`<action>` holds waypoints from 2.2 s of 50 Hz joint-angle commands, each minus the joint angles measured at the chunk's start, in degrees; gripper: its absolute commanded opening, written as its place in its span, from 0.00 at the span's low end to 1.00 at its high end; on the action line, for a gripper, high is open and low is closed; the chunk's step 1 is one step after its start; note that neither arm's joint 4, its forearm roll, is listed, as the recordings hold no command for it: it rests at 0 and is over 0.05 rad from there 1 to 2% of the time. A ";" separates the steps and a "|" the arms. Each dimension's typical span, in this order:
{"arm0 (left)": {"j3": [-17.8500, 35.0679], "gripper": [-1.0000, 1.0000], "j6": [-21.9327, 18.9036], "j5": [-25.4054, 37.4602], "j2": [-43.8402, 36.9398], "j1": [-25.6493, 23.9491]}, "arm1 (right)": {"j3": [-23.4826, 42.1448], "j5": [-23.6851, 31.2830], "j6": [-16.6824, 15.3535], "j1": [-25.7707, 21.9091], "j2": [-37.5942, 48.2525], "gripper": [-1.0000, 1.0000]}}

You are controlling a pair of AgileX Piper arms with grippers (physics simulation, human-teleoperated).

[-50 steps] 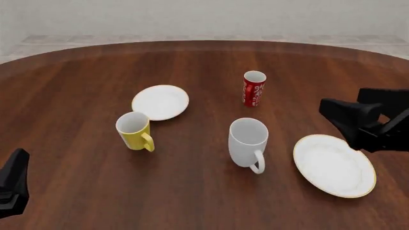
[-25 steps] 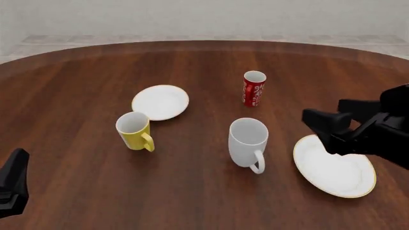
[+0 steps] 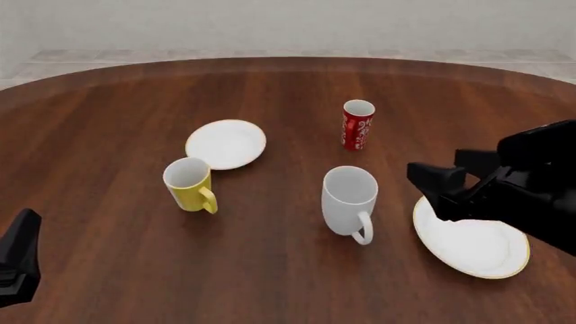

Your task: Put the white mug on the left plate.

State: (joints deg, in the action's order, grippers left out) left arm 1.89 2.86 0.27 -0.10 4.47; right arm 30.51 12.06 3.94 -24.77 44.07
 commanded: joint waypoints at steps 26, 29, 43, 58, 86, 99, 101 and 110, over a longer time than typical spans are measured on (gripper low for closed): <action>-0.38 1.00 -0.11 -0.09 -0.02 -0.07 | -3.43 -7.11 0.70 0.05 6.53 1.00; -0.40 1.00 -0.13 -0.10 -0.04 -0.08 | -3.47 -7.43 0.74 0.04 6.91 1.00; -0.34 1.00 -0.11 -0.11 -0.05 -0.07 | -4.80 -11.03 0.71 0.48 10.17 1.00; -0.36 1.00 -0.10 -0.13 -0.04 0.00 | -6.29 -14.77 1.03 0.45 13.97 1.00; -0.02 1.00 0.12 0.02 0.04 0.06 | -8.23 -20.70 1.71 -0.72 20.02 1.00; 0.17 1.00 0.35 0.09 0.06 0.11 | -8.42 -21.17 1.86 -1.35 20.58 1.00; 0.17 1.00 0.35 0.09 0.06 0.11 | -8.36 -21.18 1.89 -1.46 20.66 1.00; 0.15 1.00 0.68 0.08 0.06 0.16 | -7.33 -21.48 2.09 -2.37 21.90 1.00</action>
State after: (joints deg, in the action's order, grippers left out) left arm 2.00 3.26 0.33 -0.05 4.58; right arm 22.60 -8.92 5.83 -26.38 64.84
